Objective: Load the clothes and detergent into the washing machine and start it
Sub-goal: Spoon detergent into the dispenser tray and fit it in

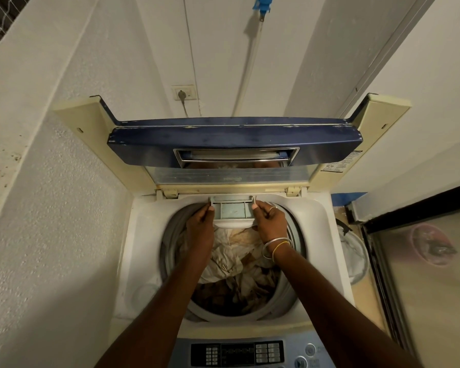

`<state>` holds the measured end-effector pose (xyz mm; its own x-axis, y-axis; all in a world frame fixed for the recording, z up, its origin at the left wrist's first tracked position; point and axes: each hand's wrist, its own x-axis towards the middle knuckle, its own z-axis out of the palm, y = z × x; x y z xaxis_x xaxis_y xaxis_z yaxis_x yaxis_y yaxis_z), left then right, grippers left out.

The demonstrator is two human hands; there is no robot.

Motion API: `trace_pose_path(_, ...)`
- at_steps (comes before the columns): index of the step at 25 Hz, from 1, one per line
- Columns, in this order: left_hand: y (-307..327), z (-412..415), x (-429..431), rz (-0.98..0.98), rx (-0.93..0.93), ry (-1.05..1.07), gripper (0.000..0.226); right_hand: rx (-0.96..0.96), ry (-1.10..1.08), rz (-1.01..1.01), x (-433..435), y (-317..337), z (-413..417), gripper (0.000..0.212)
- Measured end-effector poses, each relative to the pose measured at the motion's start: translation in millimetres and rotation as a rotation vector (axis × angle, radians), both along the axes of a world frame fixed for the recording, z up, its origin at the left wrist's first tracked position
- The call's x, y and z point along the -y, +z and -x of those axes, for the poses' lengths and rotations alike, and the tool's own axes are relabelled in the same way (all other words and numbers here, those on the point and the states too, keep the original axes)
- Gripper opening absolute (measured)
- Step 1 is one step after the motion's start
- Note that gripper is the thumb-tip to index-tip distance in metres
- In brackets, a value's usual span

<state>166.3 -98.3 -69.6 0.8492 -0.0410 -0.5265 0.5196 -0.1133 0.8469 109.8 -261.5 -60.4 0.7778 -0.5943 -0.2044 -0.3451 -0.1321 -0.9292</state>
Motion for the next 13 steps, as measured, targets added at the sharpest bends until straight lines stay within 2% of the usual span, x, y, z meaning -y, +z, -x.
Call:
trace_pose_path(4,1.5,0.5,0.9,0.018,-0.019,-0.007,0.034,-0.012,-0.013,-0.018,-0.4,-3.8,-0.9,0.011)
trace_pose_path(8,-12.0,4.6,-3.6,-0.012,-0.020,-0.046,0.057,-0.014,-0.025,-0.072,1.5,-11.8,-0.5,0.025)
trace_pose_path(13,-3.3,-2.7,0.0,0.002,-0.008,-0.041,0.040,-0.043,-0.031,-0.094,3.3,-9.2,-4.1,0.023)
